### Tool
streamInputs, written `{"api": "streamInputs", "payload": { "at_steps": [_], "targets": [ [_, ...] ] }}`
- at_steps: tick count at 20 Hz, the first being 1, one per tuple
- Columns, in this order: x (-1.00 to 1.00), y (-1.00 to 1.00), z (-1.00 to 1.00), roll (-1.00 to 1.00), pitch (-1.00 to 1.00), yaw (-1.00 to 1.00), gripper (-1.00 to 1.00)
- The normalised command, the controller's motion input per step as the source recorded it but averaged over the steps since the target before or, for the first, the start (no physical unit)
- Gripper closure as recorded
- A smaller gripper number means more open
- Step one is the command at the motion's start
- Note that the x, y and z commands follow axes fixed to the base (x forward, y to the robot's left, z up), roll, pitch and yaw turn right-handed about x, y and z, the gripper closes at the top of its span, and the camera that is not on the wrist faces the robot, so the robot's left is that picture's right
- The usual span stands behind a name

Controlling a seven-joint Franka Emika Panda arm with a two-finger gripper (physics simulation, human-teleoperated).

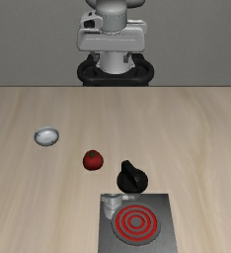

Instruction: Pick up the tomato and place it on the white bowl with the stove turned on

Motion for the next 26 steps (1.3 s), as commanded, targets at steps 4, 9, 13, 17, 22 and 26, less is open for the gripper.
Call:
{"api": "streamInputs", "payload": {
  "at_steps": [4, 9, 13, 17, 22, 26],
  "targets": [
    [1.00, 0.00, 0.00, 0.00, 0.00, 0.00, -1.00],
    [1.00, 0.00, 0.00, 0.00, 0.00, 0.00, -1.00],
    [0.75, -0.25, 0.00, 0.00, 0.00, 0.00, -1.00],
    [0.00, -1.00, 0.00, 0.00, 0.00, 0.00, -1.00],
    [0.60, 0.20, -0.20, 0.00, 0.00, 0.00, -1.00],
    [0.00, 0.00, -1.00, 0.00, 0.00, 0.00, -1.00]
  ]
}}
